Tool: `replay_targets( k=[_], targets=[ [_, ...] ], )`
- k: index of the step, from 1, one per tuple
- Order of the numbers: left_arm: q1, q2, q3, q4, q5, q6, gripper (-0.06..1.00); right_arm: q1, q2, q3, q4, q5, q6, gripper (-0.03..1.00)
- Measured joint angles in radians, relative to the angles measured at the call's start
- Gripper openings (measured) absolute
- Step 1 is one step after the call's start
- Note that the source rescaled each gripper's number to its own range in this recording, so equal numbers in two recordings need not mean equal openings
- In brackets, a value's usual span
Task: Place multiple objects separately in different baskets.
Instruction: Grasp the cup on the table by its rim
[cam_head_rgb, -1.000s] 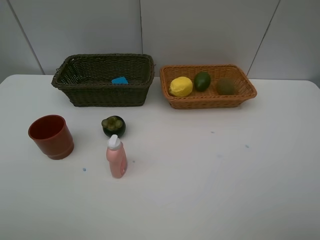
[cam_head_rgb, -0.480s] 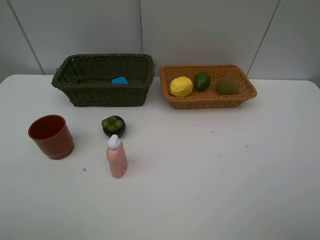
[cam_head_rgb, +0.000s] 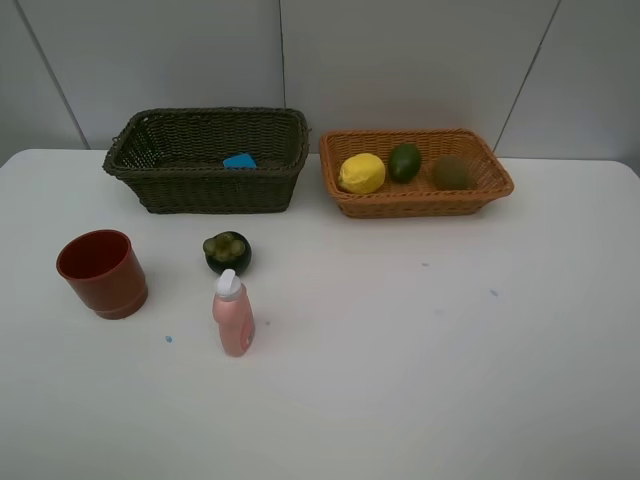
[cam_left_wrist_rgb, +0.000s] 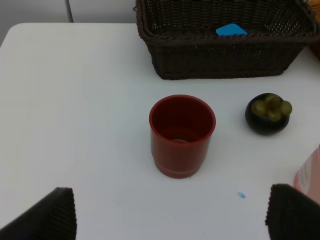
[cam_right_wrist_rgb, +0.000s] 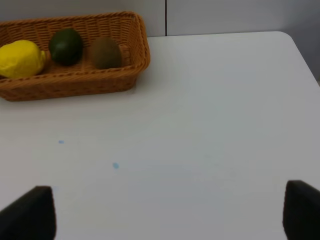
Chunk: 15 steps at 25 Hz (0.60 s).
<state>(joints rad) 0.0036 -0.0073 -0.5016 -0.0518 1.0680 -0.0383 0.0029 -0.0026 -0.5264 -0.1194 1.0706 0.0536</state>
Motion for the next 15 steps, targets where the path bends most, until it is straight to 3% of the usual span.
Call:
replay_targets(
  k=[15],
  targets=[
    [0.0, 0.0, 0.0, 0.0, 0.0, 0.0, 0.98, 0.0, 0.0, 0.0, 0.0, 0.0, 0.0, 1.0]
  ],
)
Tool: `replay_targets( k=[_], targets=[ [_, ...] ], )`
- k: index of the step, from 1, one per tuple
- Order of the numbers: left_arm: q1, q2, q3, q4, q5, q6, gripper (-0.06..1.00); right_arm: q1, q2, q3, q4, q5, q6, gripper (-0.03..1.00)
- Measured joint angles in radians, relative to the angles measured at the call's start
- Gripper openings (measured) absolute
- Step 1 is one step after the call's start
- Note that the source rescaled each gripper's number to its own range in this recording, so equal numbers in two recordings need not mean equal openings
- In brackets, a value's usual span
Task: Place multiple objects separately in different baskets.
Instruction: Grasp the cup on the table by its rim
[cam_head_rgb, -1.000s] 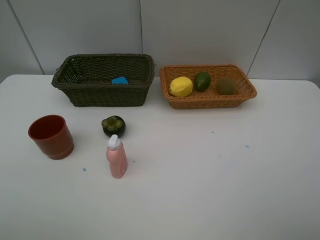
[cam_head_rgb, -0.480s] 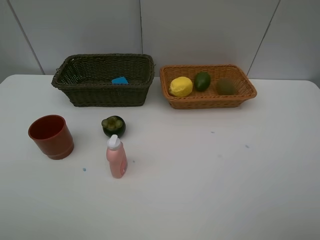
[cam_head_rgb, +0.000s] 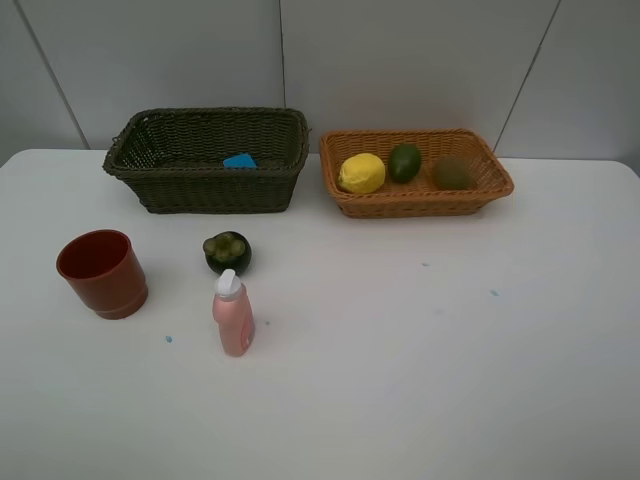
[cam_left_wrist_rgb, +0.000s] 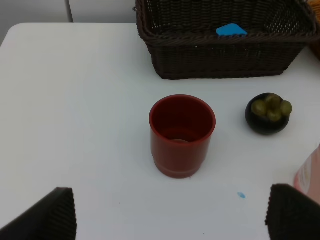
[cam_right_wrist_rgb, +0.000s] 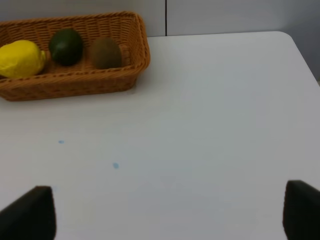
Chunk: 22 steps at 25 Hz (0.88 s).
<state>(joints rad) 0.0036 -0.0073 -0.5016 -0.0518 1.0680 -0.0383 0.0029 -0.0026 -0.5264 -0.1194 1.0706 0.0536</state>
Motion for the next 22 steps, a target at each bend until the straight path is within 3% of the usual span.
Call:
replay_targets(
  k=[22],
  targets=[
    [0.0, 0.0, 0.0, 0.034, 0.0, -0.003, 0.98, 0.0, 0.0, 0.0, 0.0, -0.001, 0.0, 1.0]
  ],
)
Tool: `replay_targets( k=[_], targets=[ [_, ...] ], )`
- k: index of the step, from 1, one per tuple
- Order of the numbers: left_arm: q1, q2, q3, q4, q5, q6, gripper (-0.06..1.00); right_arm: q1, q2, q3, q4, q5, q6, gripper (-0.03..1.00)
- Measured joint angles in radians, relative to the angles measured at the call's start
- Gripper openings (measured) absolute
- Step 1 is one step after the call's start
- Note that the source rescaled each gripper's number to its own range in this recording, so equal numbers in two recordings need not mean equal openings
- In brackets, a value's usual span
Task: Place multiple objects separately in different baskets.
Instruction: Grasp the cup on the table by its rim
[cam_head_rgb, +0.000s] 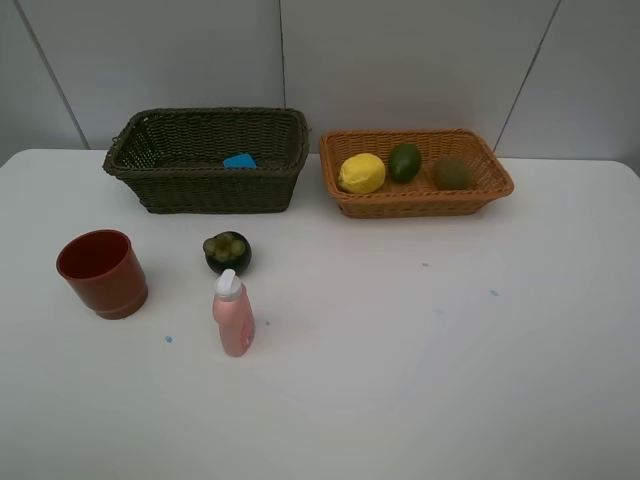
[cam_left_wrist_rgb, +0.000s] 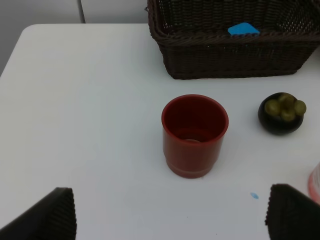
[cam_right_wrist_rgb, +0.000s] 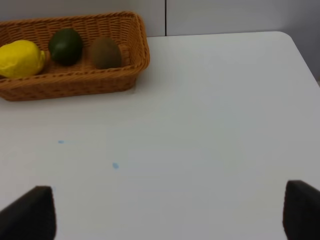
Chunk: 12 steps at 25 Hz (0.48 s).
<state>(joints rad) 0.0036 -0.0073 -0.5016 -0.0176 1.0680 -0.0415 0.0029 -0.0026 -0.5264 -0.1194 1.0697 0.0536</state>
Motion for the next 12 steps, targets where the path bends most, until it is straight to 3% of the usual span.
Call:
replay_targets(
  k=[12],
  targets=[
    [0.0, 0.316, -0.159, 0.0, -0.032, 0.0, 0.98, 0.0, 0.0, 0.0, 0.0, 0.0, 0.0, 1.0]
  ],
)
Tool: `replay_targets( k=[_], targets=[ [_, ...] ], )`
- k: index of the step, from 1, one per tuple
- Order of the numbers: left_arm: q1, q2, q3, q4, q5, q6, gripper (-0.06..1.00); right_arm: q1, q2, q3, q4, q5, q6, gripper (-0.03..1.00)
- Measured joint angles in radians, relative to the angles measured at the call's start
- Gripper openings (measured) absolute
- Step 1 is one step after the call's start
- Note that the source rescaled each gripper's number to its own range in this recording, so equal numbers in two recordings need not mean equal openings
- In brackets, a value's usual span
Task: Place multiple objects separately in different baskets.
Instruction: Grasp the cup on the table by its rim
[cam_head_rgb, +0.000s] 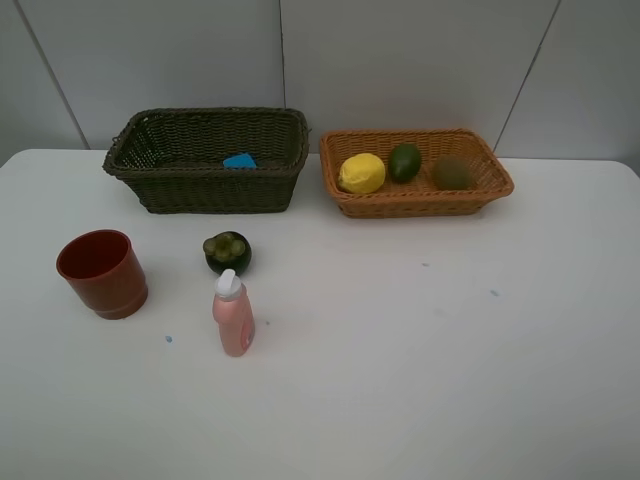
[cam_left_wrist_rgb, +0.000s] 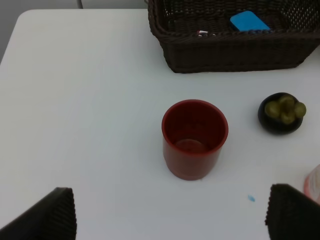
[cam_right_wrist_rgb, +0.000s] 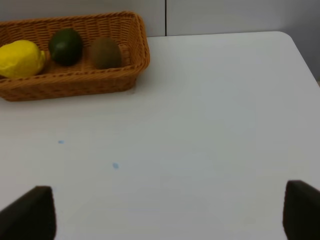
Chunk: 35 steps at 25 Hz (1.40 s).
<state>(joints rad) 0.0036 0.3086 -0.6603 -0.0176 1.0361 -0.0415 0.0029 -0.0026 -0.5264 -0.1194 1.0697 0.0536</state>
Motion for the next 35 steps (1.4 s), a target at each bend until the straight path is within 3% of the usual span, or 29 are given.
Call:
replay_targets(
  k=[9, 19, 35],
  targets=[
    [0.0, 0.27, -0.112, 0.0, -0.073, 0.0, 0.98, 0.0, 0.0, 0.0, 0.0, 0.0, 0.0, 1.0],
    [0.0, 0.542, -0.116, -0.002, -0.083, 0.0, 0.98, 0.0, 0.0, 0.0, 0.0, 0.0, 0.0, 1.0],
    [0.0, 0.876, -0.116, -0.001, -0.257, 0.0, 0.98, 0.0, 0.0, 0.0, 0.0, 0.0, 0.0, 1.0]
  ],
)
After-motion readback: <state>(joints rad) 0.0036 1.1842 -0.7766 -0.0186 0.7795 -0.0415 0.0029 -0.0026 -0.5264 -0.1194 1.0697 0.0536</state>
